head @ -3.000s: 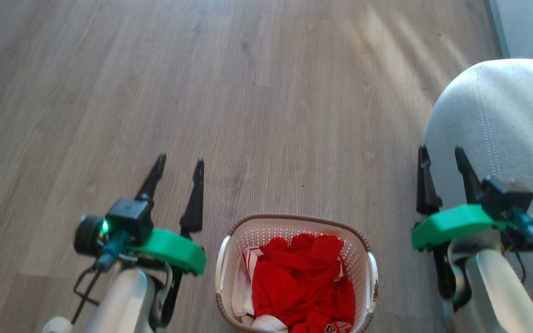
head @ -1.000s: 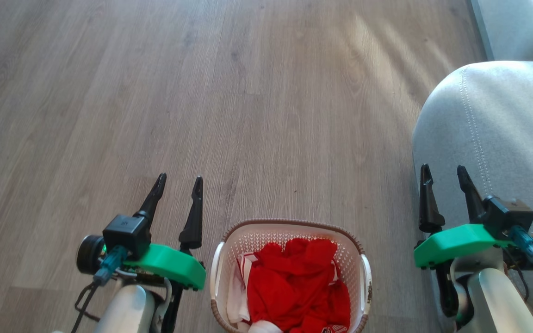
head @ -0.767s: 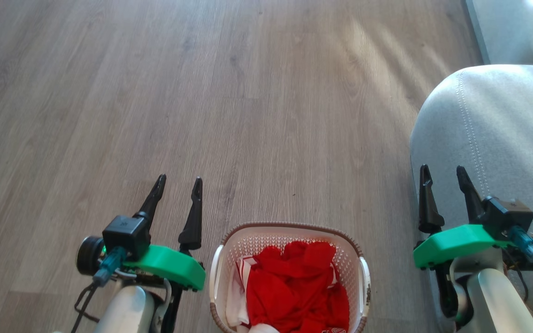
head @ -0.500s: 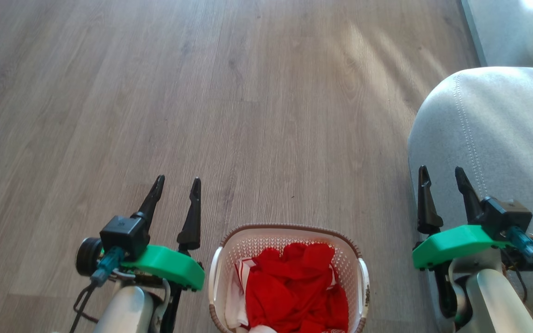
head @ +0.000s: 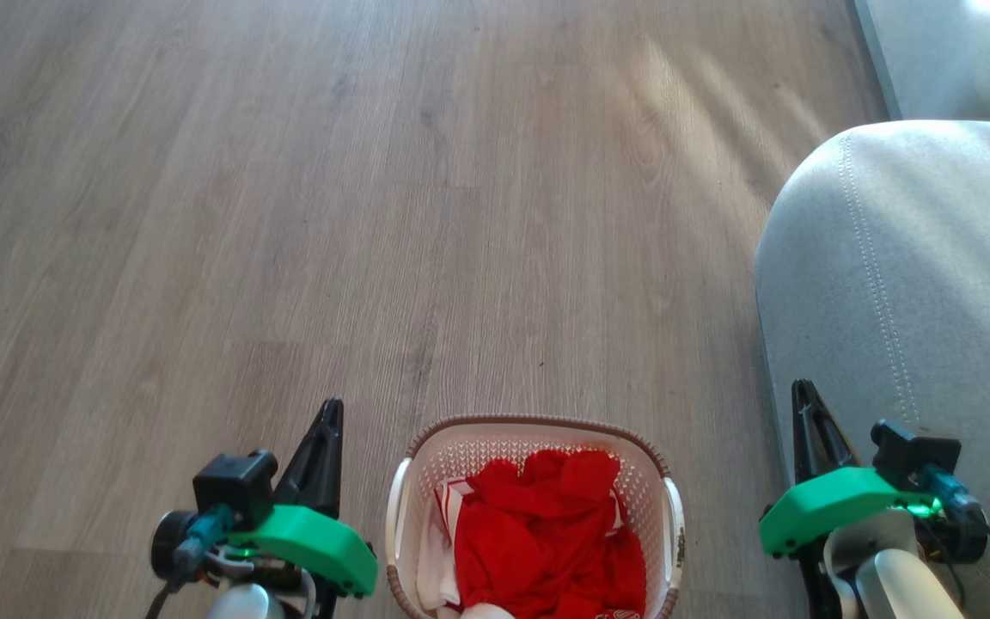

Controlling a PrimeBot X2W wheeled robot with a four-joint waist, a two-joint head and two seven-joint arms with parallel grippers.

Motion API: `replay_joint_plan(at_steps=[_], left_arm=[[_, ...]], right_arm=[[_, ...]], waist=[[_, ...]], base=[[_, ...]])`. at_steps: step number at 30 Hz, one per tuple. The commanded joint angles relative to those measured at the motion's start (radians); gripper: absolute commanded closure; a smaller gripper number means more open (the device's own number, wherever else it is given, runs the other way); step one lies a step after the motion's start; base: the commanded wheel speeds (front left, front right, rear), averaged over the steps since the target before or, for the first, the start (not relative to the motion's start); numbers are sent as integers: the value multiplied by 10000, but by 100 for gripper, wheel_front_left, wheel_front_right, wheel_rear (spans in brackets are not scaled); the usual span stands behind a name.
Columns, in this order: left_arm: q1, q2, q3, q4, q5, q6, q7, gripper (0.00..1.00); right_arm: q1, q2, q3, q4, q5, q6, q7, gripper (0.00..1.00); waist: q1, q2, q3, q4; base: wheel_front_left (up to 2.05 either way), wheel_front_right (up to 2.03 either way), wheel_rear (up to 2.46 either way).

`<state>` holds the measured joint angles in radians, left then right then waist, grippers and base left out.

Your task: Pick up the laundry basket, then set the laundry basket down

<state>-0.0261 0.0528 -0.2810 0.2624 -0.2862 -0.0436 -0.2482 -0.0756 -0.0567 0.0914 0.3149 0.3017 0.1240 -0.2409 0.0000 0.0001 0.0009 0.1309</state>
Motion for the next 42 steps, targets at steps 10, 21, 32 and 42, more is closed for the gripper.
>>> replay_joint_plan(at_steps=[10, 21, 32, 42], left_arm=[[-551, 79, 320, -326, -1379, -88, 233, 100], [-588, 138, 614, -280, -2743, -178, 522, 100], [-607, 175, 877, -281, -3864, -249, 774, 100], [-622, 203, 1152, -280, -4970, -319, 1037, 100]], right_arm=[[-435, -11, -228, -361, 1308, 8, 315, 100], [-423, -16, -408, -397, 2594, 14, 651, 100], [-411, -17, -563, -429, 3662, 19, 933, 100], [-400, -16, -719, -460, 4725, 25, 1217, 100]], waist=[[0, -1, 2, -119], [0, -1, 3, -248], [0, -1, 5, -355], [0, -1, 8, -462]], base=[[0, 0, 0], [0, 0, 0], [0, 0, 0], [0, 0, 0]])
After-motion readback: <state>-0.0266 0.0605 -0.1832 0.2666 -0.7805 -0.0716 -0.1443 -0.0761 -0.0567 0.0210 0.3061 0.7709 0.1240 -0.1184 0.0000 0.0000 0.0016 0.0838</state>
